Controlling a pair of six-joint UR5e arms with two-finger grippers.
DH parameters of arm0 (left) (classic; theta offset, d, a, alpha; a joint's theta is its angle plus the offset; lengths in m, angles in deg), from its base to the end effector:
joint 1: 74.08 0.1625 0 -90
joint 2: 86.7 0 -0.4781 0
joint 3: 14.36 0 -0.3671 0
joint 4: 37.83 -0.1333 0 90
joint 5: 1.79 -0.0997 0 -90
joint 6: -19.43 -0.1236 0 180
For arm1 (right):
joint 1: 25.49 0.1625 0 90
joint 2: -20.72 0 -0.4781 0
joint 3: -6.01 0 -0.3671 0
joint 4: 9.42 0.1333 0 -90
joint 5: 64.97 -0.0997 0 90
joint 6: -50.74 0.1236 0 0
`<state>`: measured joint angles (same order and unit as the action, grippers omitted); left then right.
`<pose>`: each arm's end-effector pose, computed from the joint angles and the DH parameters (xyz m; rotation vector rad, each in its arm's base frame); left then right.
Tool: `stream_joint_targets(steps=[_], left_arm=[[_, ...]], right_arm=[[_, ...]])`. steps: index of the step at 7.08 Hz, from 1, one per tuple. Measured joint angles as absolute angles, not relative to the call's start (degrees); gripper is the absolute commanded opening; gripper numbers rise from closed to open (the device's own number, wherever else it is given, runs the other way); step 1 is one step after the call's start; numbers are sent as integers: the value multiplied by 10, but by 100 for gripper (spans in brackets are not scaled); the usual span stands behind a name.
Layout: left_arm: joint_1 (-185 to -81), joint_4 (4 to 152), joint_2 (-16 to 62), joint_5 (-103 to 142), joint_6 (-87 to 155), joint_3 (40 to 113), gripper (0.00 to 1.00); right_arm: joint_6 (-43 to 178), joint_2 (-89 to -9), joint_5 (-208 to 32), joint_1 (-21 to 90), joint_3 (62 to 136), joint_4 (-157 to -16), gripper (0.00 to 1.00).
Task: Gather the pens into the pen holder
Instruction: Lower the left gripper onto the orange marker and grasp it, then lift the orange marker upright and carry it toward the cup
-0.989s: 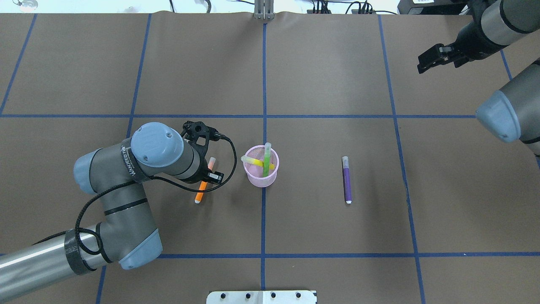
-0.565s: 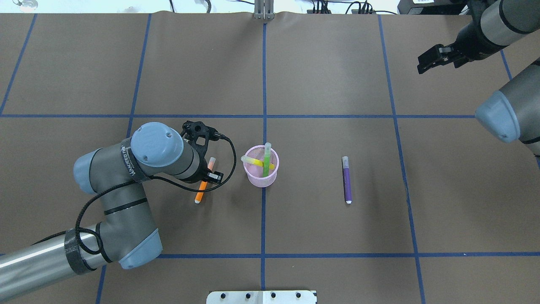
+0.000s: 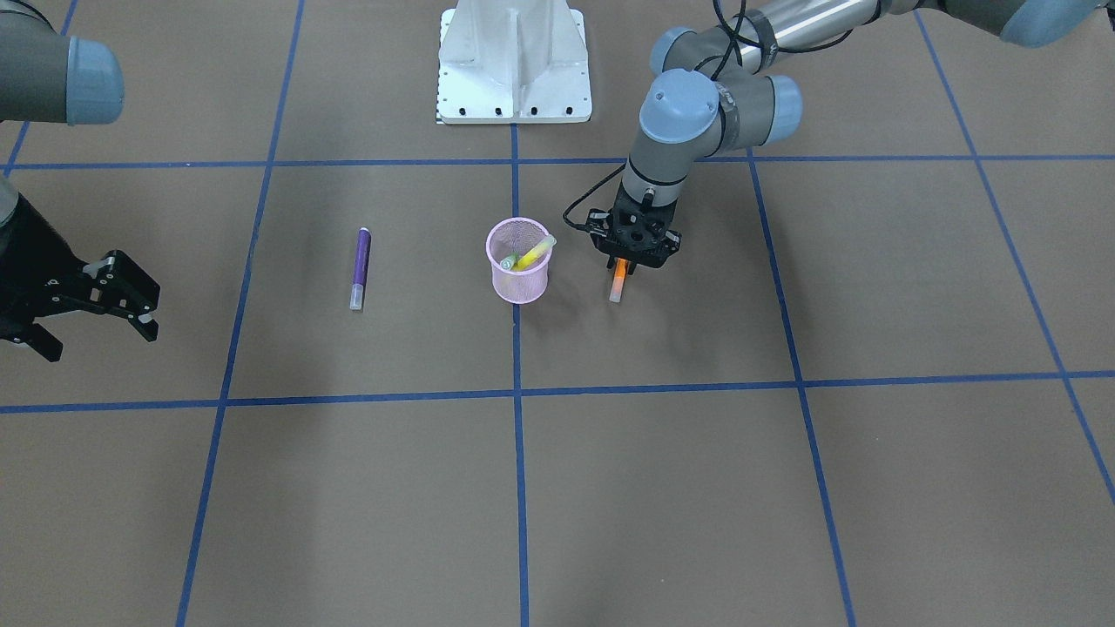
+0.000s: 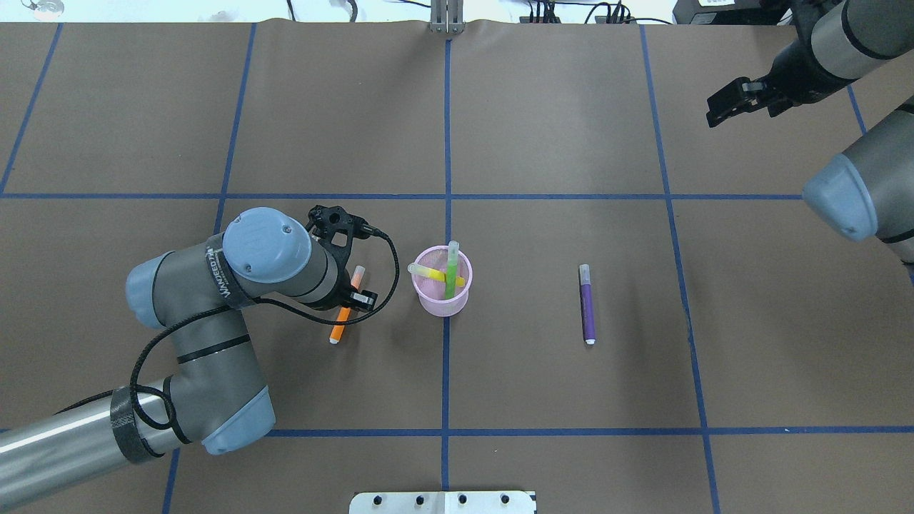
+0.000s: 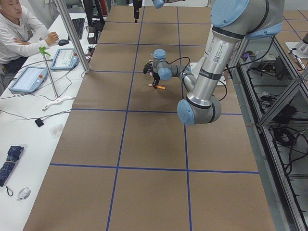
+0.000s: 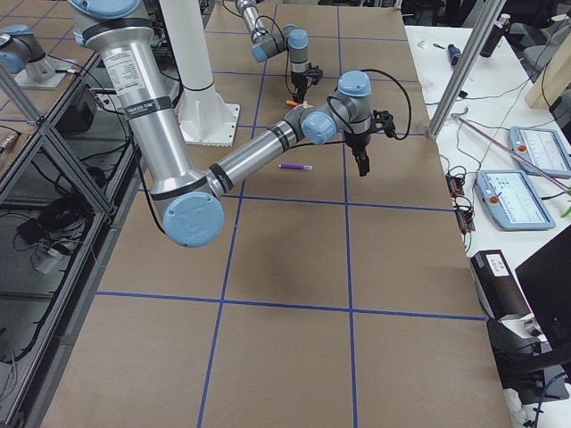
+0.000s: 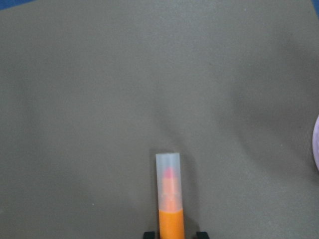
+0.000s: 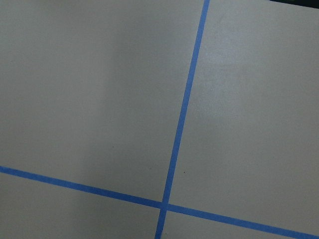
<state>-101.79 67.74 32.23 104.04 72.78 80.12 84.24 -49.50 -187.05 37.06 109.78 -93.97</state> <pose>0.5671 -0.4103 0.3816 0.2335 0.8590 0.2637 -0.2217 -0.5735 0.4282 0.2978 -0.7986 -0.0914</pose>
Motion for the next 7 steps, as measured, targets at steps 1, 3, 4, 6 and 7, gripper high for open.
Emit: stream_joint_targets(steps=[1, 3, 4, 6, 7], left_arm=[[-1018, 677, 323, 1040, 728, 801, 17], [-1018, 677, 323, 1039, 730, 800, 0], [-1018, 678, 324, 1039, 731, 801, 0], [-1028, 677, 323, 1036, 729, 823, 0], [-1042, 679, 323, 1034, 728, 849, 0]], right_arm=[[842, -495, -1870, 370, 1097, -940, 100], [842, -495, -1870, 370, 1097, -940, 100], [842, -495, -1870, 370, 1097, -940, 100], [842, -495, -1870, 370, 1097, -940, 100], [842, -495, -1870, 370, 1097, -940, 100]])
